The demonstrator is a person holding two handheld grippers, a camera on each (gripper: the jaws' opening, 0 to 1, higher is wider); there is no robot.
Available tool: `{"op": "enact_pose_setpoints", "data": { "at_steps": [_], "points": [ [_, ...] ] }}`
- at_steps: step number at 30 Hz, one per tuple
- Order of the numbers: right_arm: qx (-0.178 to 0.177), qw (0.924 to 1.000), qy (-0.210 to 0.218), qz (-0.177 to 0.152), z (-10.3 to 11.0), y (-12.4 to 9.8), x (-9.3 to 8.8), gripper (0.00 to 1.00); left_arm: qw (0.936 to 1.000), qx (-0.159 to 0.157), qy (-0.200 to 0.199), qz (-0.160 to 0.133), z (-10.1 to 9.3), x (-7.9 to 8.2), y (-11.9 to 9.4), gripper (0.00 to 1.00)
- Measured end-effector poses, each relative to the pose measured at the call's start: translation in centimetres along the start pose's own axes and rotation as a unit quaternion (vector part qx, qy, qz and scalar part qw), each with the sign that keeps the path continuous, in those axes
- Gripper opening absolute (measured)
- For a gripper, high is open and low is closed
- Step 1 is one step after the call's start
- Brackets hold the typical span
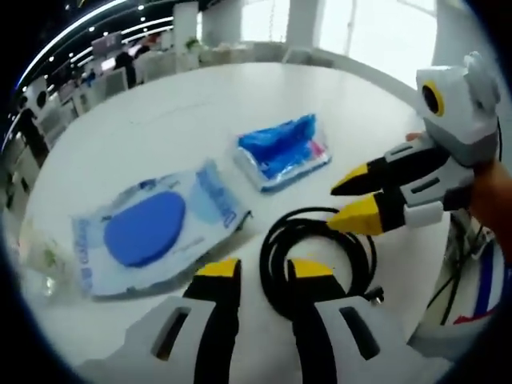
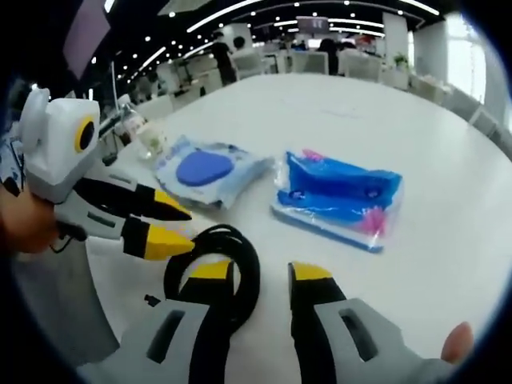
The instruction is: Arrange the tabletop items into an orderly group along one side of the table until the central work area is clear of visible clutter.
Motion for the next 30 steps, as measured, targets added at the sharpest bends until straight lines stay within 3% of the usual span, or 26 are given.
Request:
{"op": "enact_pose_setpoints", "data": {
  "at_steps": [9, 19, 24, 30],
  "points": [
    [-0.023, 0.9992, 0.000, -0.033, -1.7, -2.2, 2.1, 0.27, 0.9990, 0.011, 0.006, -0.042, 1.4, 3.9, -0.8, 0.21],
    [-0.065, 0.9958, 0.017, -0.062, -6.0, -3.9, 4.5, 0.27, 0.9980, 0.015, 0.014, -0.060, 2.4, 7.8, 1.2, 0.19],
    [-0.078, 0.9950, 0.022, -0.058, -7.8, -3.4, 5.0, 0.26, 0.9981, 0.009, 0.006, -0.061, 2.6, 8.6, 2.8, 0.18],
    [-0.085, 0.9951, 0.028, -0.042, -9.4, -2.2, 4.9, 0.26, 0.9984, 0.002, -0.022, -0.052, 3.1, 8.4, 4.8, 0.16]
  ]
}}
Point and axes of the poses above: the point that each gripper's makers call its tool centre point, and the gripper's own axes: y roughly forward along the fingers, z roughly to its left, x roughly out of its top, the point moved 7 cm from there along -y, roughly backward along the fingers, and after that the axes turned 1 degree about y, right-handed, at the moved point
